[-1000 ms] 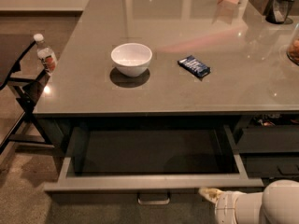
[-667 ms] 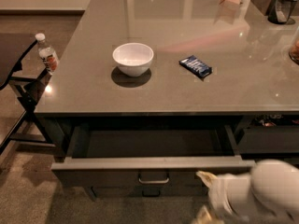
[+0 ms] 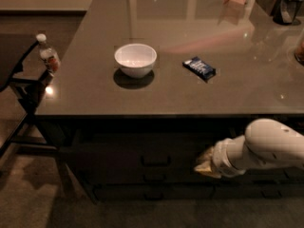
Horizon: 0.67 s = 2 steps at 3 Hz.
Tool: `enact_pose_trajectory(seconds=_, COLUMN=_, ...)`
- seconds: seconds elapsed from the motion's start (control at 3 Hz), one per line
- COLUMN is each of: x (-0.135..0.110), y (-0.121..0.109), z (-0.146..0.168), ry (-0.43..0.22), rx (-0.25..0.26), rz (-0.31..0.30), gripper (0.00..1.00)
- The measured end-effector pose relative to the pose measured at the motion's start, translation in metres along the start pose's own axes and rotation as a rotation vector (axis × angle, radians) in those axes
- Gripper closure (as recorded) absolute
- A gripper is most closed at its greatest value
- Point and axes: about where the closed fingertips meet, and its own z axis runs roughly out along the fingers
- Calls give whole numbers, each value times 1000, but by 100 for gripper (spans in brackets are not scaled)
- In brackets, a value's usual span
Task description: Close top drawer
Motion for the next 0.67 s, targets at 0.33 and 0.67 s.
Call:
enact_pose_trajectory(seconds=0.33, x=0, y=0, z=0, ry=0, rx=0, rz=0, gripper=62)
enact_pose_trajectory(seconds=0.67, x=0, y=0, z=0, ry=0, rx=0, rz=0, gripper=39)
